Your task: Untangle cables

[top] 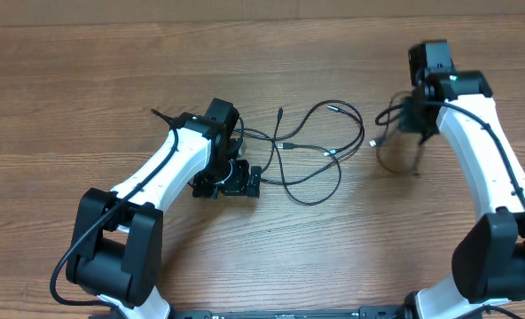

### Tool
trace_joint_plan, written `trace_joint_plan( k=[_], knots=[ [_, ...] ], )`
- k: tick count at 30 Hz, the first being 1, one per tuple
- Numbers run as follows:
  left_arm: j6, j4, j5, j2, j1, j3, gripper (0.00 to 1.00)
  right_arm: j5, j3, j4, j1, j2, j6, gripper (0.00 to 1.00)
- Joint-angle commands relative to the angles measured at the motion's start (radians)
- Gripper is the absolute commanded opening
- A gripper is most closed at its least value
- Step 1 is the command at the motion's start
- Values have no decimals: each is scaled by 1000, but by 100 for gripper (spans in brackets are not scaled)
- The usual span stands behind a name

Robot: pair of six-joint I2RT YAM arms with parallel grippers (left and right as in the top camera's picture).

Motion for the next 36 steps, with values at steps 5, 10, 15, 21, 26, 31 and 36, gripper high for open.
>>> trace_joint_plan(
  k=[5,10,15,21,26,31,36],
  knots=[
    [-6,1,-2,7,-5,-3,99,-737,67,105,89,3,19,4],
    [-6,1,-2,7,-5,-3,100,-740,24,92,152,23,61,4],
    [-6,1,-2,7,-5,-3,100,-743,-79,134,249,50,61,4],
    [14,37,-10,7,-5,-2,99,-763,-179,232,359,51,64,4],
    [41,-90,-28,6,65,104,99,-763,-193,261,417,51,175,4],
    [66,-236,-18,6,195,262,99,-763,-197,285,462,51,193,18],
    [66,-261,140,6,298,313,99,-763,-197,298,499,51,193,53]
  ],
)
